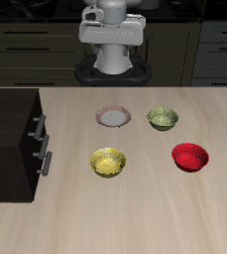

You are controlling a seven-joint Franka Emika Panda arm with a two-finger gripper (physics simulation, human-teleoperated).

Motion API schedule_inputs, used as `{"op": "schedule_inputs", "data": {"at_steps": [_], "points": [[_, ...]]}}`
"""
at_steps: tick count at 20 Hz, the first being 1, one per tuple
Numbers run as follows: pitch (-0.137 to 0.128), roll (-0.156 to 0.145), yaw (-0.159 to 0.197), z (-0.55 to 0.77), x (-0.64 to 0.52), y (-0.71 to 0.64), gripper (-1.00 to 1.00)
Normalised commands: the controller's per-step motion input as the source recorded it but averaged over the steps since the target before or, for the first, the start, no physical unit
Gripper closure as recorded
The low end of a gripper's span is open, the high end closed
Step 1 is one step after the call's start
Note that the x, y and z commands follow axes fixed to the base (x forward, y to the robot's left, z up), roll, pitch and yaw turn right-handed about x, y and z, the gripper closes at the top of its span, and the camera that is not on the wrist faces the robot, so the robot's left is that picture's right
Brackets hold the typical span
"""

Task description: Open the middle drawer of the wooden cabinet

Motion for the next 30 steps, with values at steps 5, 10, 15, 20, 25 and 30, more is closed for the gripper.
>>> {"op": "schedule_inputs", "data": {"at_steps": [5,10,15,20,25,30], "points": [[0.02,0.002,0.017,-0.12,0.15,0.01,-1.0],[-0.017,0.023,0.027,0.04,0.22,0.17,-1.0],[0.0,0.045,0.027,-0.03,0.36,0.24,-1.0],[0.0,0.056,0.012,-0.01,0.37,0.21,-1.0],[0.0,0.03,0.005,-0.02,0.19,0.22,-1.0],[0.024,0.015,-0.019,-0.14,0.21,0.16,-1.0]]}}
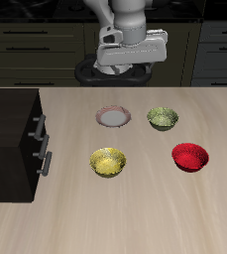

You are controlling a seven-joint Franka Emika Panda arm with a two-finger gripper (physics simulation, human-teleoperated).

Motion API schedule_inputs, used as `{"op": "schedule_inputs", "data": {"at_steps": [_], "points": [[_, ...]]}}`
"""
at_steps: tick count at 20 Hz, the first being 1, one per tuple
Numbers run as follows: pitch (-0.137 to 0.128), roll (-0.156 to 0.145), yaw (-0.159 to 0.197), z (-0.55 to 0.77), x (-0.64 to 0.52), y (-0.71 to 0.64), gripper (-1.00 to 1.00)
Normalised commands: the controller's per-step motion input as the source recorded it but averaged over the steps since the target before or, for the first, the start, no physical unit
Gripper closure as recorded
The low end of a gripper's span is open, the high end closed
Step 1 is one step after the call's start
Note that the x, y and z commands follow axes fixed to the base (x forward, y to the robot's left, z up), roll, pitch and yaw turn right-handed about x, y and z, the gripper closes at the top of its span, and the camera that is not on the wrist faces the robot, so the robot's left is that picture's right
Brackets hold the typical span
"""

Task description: Open the middle drawer of the wooden cabinet

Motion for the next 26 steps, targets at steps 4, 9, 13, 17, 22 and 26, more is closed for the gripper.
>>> {"op": "schedule_inputs", "data": {"at_steps": [4,9,13,17,22,26], "points": [[0.006,0.021,0.001,-0.1,0.0,0.17,-1.0],[0.016,0.012,-0.003,-0.08,0.1,0.03,-1.0],[-0.057,-0.003,0.044,-0.02,0.28,0.06,-1.0],[-0.024,-0.023,0.028,-0.04,0.1,0.12,-1.0],[-0.014,-0.016,0.025,0.03,0.12,0.03,-1.0],[-0.058,-0.053,0.058,-0.01,0.1,-0.05,-1.0]]}}
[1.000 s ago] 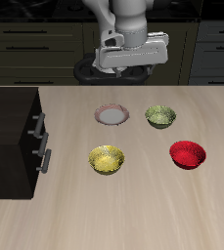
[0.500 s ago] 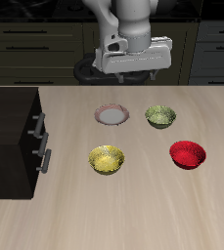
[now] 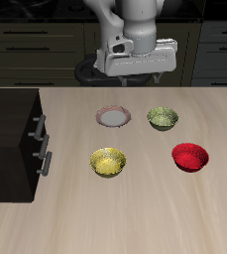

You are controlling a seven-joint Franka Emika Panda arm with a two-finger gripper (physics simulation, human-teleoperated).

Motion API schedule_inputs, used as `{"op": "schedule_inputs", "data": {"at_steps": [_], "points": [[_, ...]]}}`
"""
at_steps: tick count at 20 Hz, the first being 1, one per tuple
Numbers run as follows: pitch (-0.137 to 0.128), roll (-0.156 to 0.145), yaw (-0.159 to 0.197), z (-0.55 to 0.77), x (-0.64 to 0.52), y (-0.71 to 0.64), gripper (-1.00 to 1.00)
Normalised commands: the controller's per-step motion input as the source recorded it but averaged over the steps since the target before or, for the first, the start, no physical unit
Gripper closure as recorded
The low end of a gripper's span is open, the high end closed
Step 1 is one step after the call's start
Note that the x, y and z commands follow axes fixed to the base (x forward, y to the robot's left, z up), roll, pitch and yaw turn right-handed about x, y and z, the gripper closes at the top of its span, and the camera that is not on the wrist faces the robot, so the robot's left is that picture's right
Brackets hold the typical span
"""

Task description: Open the middle drawer of the wooden cabinet

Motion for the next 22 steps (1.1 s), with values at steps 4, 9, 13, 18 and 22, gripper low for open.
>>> {"op": "schedule_inputs", "data": {"at_steps": [4,9,13,18,22], "points": [[0.006,-0.005,0.012,0.0,0.05,0.0,-1.0],[-0.012,0.008,-0.012,0.03,0.05,0.04,-1.0],[-0.013,0.038,-0.024,-0.01,0.13,0.06,-1.0],[0.008,-0.018,-0.024,-0.14,0.27,-0.06,-1.0],[0.004,-0.048,0.045,-0.13,0.24,-0.08,-1.0]]}}
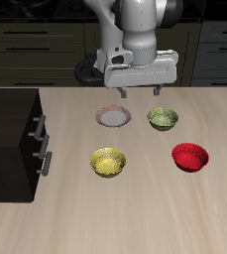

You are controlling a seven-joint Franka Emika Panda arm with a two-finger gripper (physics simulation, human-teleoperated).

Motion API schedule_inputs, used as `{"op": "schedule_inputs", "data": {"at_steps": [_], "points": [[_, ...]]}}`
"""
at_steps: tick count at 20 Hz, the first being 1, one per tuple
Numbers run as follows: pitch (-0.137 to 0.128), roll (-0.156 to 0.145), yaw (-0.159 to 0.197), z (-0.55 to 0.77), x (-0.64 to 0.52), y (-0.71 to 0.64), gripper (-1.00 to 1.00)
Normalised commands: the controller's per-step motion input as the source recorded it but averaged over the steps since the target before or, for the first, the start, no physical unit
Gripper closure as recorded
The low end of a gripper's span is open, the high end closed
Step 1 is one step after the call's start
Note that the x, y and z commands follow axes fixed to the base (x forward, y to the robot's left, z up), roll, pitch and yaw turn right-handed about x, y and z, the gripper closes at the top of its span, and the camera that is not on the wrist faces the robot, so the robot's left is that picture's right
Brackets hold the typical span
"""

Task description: Open the middle drawer of the wooden cabinet

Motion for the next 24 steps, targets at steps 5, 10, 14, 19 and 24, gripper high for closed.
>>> {"op": "schedule_inputs", "data": {"at_steps": [5,10,14,19,24], "points": [[-0.026,-0.061,0.099,-0.05,0.17,0.06,-1.0],[-0.037,-0.016,0.076,0.02,0.05,0.08,-1.0],[0.009,0.023,-0.013,0.05,0.09,-0.01,-1.0],[-0.03,-0.012,0.021,0.0,0.06,-0.12,-1.0],[-0.031,-0.034,-0.004,-0.12,0.08,-0.29,-1.0]]}}
